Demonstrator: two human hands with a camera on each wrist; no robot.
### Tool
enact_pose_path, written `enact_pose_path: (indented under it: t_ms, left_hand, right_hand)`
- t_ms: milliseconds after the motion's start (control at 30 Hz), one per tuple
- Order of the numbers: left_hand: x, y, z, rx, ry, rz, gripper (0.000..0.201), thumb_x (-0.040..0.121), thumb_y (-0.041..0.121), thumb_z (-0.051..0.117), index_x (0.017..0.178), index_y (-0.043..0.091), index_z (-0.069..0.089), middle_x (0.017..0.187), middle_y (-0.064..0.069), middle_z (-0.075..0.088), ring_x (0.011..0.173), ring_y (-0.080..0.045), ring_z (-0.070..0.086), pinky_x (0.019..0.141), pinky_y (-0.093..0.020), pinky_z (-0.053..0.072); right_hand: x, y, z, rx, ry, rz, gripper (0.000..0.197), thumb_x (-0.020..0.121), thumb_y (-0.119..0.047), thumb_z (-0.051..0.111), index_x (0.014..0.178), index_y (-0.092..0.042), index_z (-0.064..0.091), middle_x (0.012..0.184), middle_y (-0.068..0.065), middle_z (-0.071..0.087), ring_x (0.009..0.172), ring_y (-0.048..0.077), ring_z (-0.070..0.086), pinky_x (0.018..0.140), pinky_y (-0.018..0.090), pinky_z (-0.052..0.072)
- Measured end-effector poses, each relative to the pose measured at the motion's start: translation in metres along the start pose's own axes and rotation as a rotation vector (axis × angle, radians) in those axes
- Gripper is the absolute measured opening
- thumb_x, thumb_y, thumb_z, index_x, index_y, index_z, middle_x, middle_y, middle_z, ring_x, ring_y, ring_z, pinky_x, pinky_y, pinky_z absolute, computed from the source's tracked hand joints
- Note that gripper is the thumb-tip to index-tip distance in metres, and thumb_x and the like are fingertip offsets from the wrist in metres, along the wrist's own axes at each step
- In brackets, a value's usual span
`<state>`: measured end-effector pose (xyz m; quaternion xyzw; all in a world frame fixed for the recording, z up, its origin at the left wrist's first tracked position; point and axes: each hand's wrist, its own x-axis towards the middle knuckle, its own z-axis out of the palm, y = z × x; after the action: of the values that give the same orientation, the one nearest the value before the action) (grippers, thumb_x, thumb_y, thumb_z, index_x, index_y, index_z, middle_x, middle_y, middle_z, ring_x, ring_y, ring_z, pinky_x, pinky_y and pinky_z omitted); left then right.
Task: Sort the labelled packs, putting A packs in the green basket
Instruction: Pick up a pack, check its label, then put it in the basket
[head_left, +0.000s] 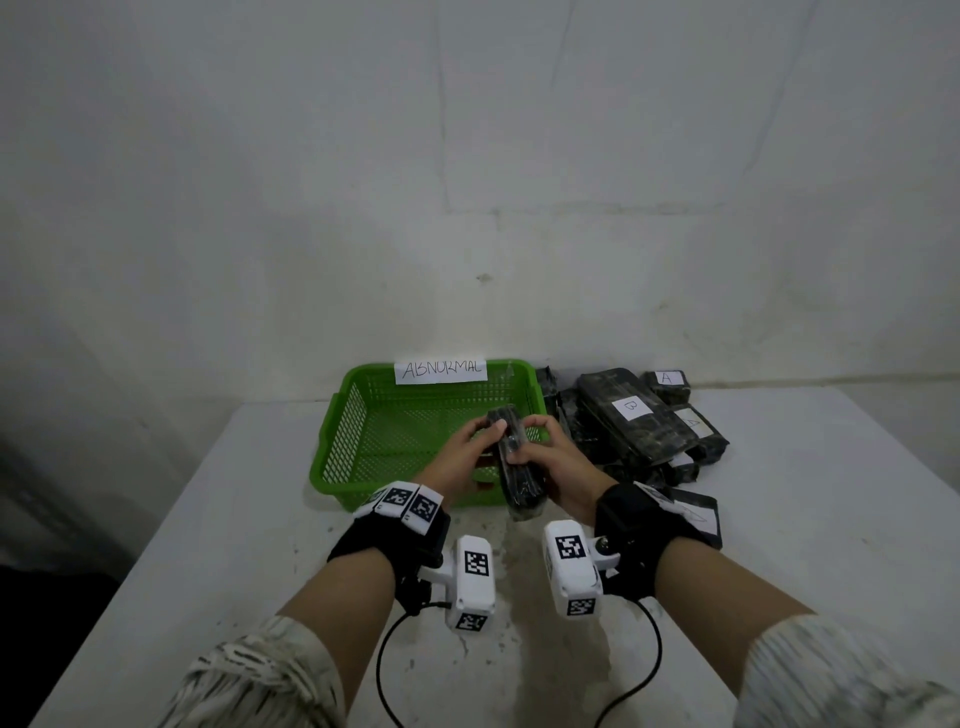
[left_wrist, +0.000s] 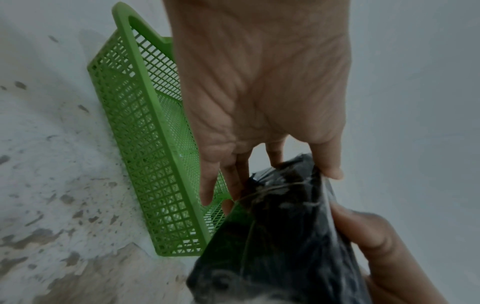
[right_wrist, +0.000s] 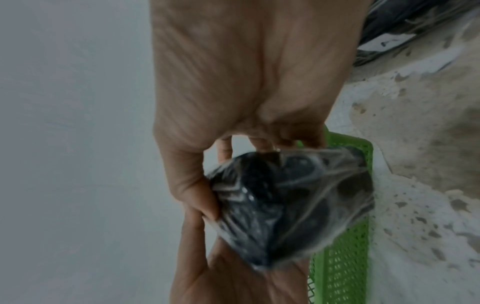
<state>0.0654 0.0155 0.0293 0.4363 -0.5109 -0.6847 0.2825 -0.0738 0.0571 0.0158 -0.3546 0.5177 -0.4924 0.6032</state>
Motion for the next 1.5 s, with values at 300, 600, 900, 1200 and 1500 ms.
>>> enact_pose_path:
  t_ms: [300,600,900,1200,1500]
  left_hand:
    - [-0.004,0.002,-0.008,-0.012,0.083,0.019,0.05,0.091,0.008,0.054,0.136,0.021,0.037,0.115,-0.014,0.058,0.106,-0.032,0.056,0.092,-0.052,0.047]
    - [-0.003,0.002,-0.004,-0.045,0.101,-0.023,0.055,0.092,0.018,0.056,0.141,0.025,0.032,0.132,-0.018,0.051,0.113,-0.034,0.053,0.095,-0.05,0.045]
    - [0.0,0.007,-0.006,-0.017,0.098,0.006,0.064,0.09,0.006,0.055,0.145,0.023,0.025,0.124,-0.018,0.054,0.109,-0.033,0.054,0.101,-0.058,0.039]
    - [0.002,0.007,0.0,0.079,0.142,0.026,0.057,0.092,0.006,0.051,0.141,0.022,0.026,0.14,-0.019,0.041,0.123,-0.035,0.047,0.099,-0.054,0.044]
    - [0.01,-0.002,-0.01,-0.115,0.303,-0.001,0.087,0.074,0.035,0.075,0.138,0.031,0.016,0.137,-0.018,0.042,0.116,-0.037,0.052,0.099,-0.055,0.043]
  right_hand:
    - [-0.006,0.002,0.007,-0.06,-0.128,0.086,0.054,0.091,-0.016,0.06,0.136,-0.036,0.038,0.129,0.014,0.054,0.117,0.04,0.053,0.08,0.052,0.054]
    - [-0.007,0.005,0.012,-0.138,-0.021,-0.041,0.051,0.097,-0.015,0.051,0.145,-0.028,0.039,0.106,-0.004,0.062,0.082,0.023,0.065,0.056,0.033,0.058]
    - [-0.006,0.004,0.013,-0.064,-0.085,0.0,0.062,0.094,-0.002,0.048,0.147,-0.03,0.036,0.121,0.003,0.058,0.113,0.032,0.057,0.083,0.044,0.056]
    - [-0.006,0.006,0.0,-0.589,0.065,-0.219,0.08,0.073,-0.01,0.08,0.141,-0.025,0.04,0.122,0.004,0.039,0.113,0.023,0.048,0.09,0.03,0.05]
    - [-0.013,-0.007,0.005,-0.369,-0.042,-0.208,0.066,0.091,-0.008,0.06,0.144,-0.031,0.029,0.116,-0.008,0.057,0.097,0.004,0.056,0.074,0.02,0.047]
